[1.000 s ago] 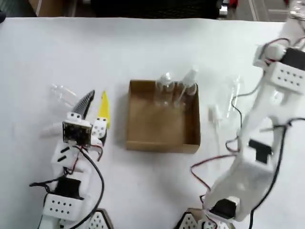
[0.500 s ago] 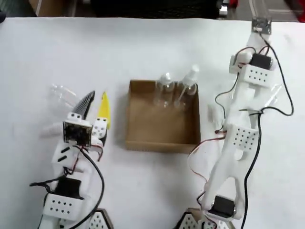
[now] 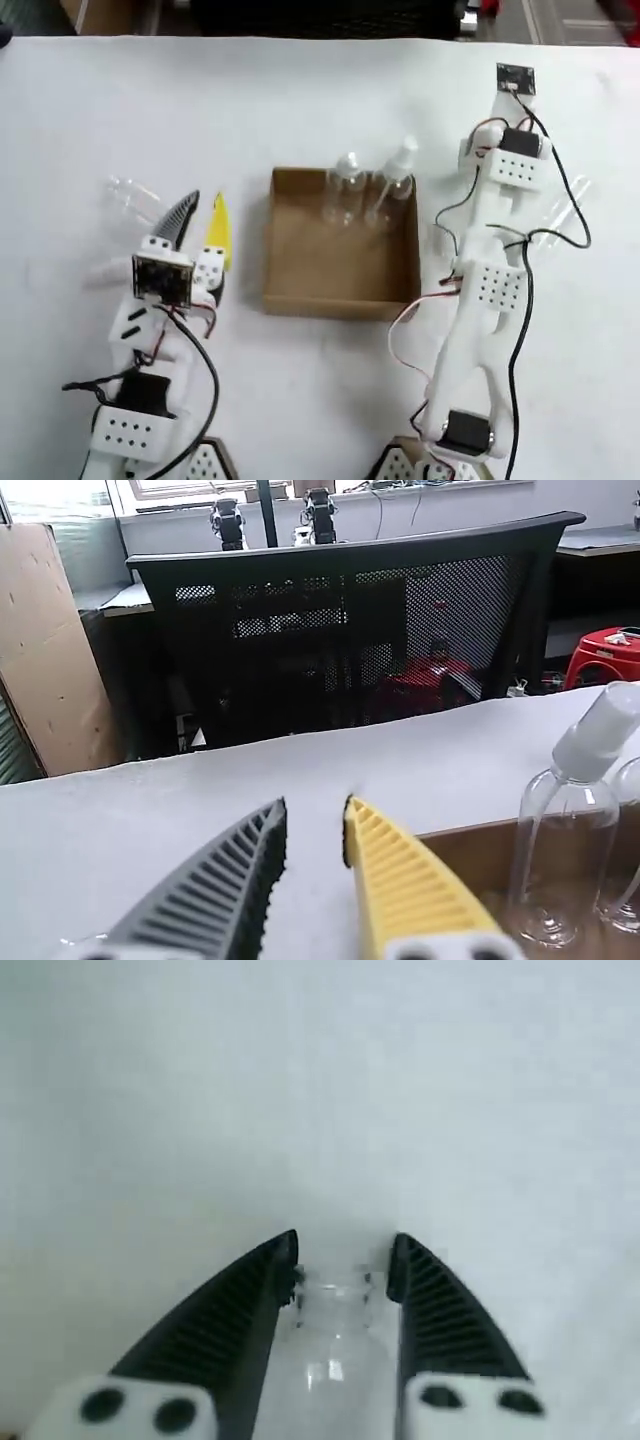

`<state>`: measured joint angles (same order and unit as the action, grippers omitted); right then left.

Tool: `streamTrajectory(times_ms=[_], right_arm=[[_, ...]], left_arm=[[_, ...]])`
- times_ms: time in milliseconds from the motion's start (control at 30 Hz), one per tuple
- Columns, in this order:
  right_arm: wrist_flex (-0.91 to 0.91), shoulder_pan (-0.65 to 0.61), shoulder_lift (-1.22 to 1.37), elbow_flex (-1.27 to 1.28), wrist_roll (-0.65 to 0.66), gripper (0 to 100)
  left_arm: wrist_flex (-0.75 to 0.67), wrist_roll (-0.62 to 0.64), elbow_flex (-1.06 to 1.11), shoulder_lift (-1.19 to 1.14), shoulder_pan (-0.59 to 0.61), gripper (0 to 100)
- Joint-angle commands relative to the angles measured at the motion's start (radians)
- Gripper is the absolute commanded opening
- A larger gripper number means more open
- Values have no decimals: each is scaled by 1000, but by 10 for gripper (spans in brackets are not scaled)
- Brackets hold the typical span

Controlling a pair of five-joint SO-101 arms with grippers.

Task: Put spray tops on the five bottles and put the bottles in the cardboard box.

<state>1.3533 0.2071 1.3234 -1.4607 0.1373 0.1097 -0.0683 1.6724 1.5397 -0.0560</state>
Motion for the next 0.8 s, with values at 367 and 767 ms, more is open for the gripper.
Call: streamTrajectory(times_ms=[367, 767], right_arm=[[260, 58, -249, -199, 11, 16], [375, 94, -716, -187, 11, 15]], left_arm=[[-14, -6, -14, 13, -5, 94], [-14, -6, -18, 15, -5, 94]])
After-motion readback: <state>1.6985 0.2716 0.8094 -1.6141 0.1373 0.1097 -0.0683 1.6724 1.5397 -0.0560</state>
